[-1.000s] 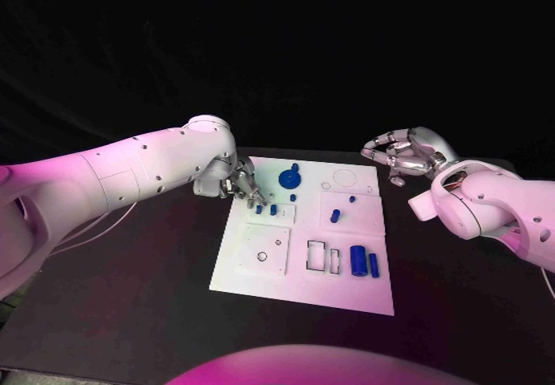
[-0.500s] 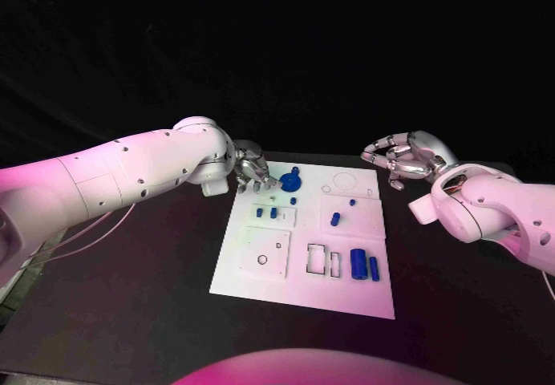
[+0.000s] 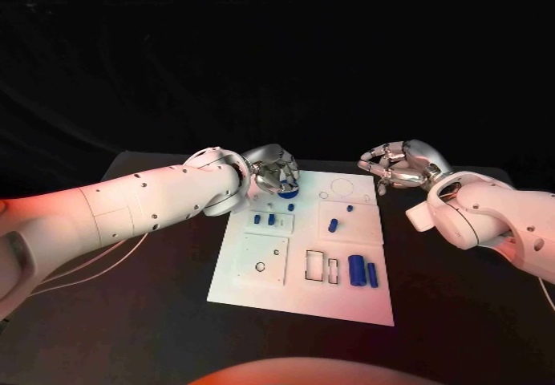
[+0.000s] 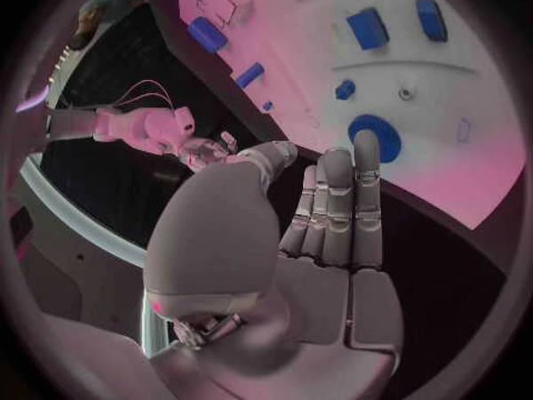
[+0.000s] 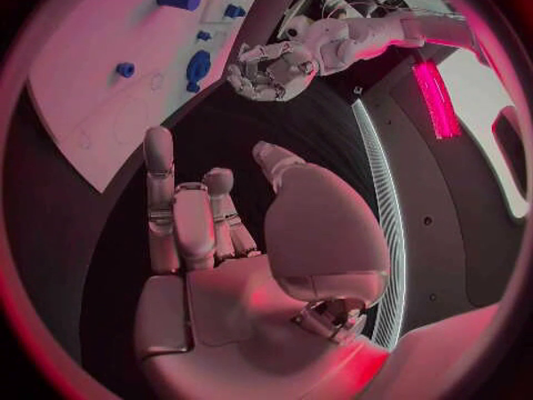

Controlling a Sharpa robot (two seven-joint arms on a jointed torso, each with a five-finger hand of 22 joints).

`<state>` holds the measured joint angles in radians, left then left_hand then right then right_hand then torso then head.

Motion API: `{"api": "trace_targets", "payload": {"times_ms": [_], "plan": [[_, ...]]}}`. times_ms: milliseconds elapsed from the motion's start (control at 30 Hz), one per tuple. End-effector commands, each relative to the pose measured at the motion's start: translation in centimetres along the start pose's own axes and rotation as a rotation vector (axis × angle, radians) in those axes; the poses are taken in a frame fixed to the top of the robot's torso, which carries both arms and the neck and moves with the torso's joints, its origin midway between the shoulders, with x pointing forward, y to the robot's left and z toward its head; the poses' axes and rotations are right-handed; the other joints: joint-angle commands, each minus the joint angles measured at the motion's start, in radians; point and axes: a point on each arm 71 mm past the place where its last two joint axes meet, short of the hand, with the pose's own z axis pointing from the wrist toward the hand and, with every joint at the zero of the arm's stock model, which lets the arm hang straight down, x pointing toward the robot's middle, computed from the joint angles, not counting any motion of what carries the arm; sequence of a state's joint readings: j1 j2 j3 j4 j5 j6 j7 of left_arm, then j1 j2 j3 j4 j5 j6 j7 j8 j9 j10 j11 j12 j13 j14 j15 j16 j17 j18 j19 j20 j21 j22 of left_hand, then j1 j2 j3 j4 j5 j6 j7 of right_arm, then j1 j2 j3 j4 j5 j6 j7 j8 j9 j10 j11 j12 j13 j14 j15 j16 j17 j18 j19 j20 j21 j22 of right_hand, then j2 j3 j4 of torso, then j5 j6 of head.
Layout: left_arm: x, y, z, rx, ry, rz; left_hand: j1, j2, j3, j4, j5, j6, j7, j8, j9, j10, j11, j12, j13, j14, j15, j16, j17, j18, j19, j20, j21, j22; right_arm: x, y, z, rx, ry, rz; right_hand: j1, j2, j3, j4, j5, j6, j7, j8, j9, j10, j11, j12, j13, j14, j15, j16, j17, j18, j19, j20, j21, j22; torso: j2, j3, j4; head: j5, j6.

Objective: Assemble the parts on the task board

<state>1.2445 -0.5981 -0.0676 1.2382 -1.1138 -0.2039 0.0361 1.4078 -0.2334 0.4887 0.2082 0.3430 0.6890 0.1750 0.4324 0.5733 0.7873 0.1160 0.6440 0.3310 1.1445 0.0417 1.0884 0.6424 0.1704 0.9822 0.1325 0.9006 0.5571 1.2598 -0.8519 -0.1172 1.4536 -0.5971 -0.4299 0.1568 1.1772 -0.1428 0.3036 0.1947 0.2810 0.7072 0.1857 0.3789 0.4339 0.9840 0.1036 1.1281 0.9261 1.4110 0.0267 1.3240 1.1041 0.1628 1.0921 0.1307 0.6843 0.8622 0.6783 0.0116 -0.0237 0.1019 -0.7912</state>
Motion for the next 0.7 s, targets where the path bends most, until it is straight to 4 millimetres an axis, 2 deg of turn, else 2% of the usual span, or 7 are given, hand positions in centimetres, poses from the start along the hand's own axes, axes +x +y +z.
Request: {"api": "trace_targets", "payload": {"times_ms": [33, 133, 233, 333, 500, 700], "plan": [[0.1, -1.0, 0.1, 0.146, -0.082, 0.145, 0.017, -0.009, 0.003, -0.009, -0.003, 0.014, -0.003, -0.001, -0.027, -0.025, 0.004, -0.022, -0.027, -0.015, 0.003, 0.012, -0.005, 0.012, -0.011, 0.003, 0.012, 0.008, 0.3, 0.1, 0.0, -0.02, 0.033, 0.014, 0.009, 0.0, -0.002, 0.006, 0.006, -0.008, 0.002, 0.007, 0.002, -0.011, 0.001, -0.006, -0.007, -0.011, 0.001, -0.014, -0.012, 0.019, -0.008, 0.0, -0.012, -0.006, 0.0, 0.0008, -0.0007, 0.002, 0.0], [0.9, -0.8, 0.4, 0.141, -0.037, 0.206, 0.017, -0.025, -0.003, -0.016, -0.007, 0.025, -0.014, -0.016, -0.06, -0.018, 0.005, -0.031, -0.05, -0.002, 0.005, 0.041, 0.001, 0.013, -0.01, 0.005, 0.03, 0.02, 0.3, 0.1, 0.0, -0.022, 0.032, 0.014, 0.01, 0.001, -0.003, 0.007, 0.006, -0.009, 0.002, 0.008, 0.002, -0.011, 0.001, -0.006, -0.007, -0.013, 0.002, -0.015, -0.014, 0.019, -0.01, 0.0, -0.014, -0.007, 0.002, 0.0006, -0.0006, -0.002, -0.001], [1.8, -0.5, 0.6, 0.113, 0.04, 0.272, 0.019, -0.036, -0.013, -0.023, -0.009, 0.048, -0.013, -0.021, -0.082, -0.02, 0.007, -0.039, -0.068, -0.011, 0.006, 0.049, -0.011, 0.012, -0.017, 0.008, 0.036, 0.027, 0.3, 0.1, 0.0, -0.023, 0.032, 0.014, 0.01, 0.001, -0.003, 0.007, 0.007, -0.009, 0.002, 0.008, 0.002, -0.013, 0.001, -0.007, -0.009, -0.014, 0.002, -0.017, -0.016, 0.019, -0.01, 0.001, -0.015, -0.008, 0.001, 0.0014, -0.0025, -0.003, -0.001], [2.5, -0.3, 0.7, 0.093, 0.09, 0.308, 0.017, -0.035, -0.02, -0.024, -0.008, 0.066, -0.014, -0.024, -0.098, -0.004, 0.004, -0.031, -0.075, 0.017, 0.005, 0.09, 0.035, 0.013, -0.017, 0.008, 0.046, 0.034, 0.3, 0.1, 0.0, -0.023, 0.031, 0.014, 0.012, 0.001, -0.003, 0.007, 0.008, -0.01, 0.003, 0.009, 0.002, -0.016, 0.002, -0.009, -0.013, -0.016, 0.002, -0.02, -0.019, 0.019, -0.012, 0.001, -0.018, -0.009, 0.002, 0.0021, -0.0038, -0.003, 0.0], [3.0, -0.3, 0.9, 0.077, 0.129, 0.342, 0.016, -0.037, -0.025, -0.025, -0.009, 0.075, -0.015, -0.027, -0.108, 0.002, 0.003, -0.029, -0.081, 0.033, 0.004, 0.113, 0.056, 0.013, -0.015, 0.007, 0.055, 0.039, 0.3, 0.1, 0.0, -0.023, 0.029, 0.014, 0.012, 0.001, -0.003, 0.007, 0.008, -0.01, 0.003, 0.009, 0.002, -0.016, 0.002, -0.009, -0.013, -0.016, 0.002, -0.02, -0.019, 0.019, -0.012, 0.001, -0.018, -0.009, 0.002, 0.0008, -0.0023, -0.008, -0.001], [3.4, -0.3, 1.0, 0.062, 0.156, 0.368, 0.01, -0.038, -0.035, -0.022, -0.01, 0.092, -0.011, -0.033, -0.13, 0.019, -0.002, -0.024, -0.093, 0.074, 0.0, 0.165, 0.109, 0.014, -0.007, 0.005, 0.076, 0.052, 0.3, 0.1, 0.0, -0.023, 0.026, 0.012, 0.012, 0.002, -0.003, 0.007, 0.009, -0.01, 0.003, 0.01, 0.002, -0.018, 0.002, -0.01, -0.015, -0.018, 0.003, -0.021, -0.021, 0.019, -0.012, 0.001, -0.019, -0.009, 0.0, 0.0021, -0.0024, -0.01, 0.0]]}}
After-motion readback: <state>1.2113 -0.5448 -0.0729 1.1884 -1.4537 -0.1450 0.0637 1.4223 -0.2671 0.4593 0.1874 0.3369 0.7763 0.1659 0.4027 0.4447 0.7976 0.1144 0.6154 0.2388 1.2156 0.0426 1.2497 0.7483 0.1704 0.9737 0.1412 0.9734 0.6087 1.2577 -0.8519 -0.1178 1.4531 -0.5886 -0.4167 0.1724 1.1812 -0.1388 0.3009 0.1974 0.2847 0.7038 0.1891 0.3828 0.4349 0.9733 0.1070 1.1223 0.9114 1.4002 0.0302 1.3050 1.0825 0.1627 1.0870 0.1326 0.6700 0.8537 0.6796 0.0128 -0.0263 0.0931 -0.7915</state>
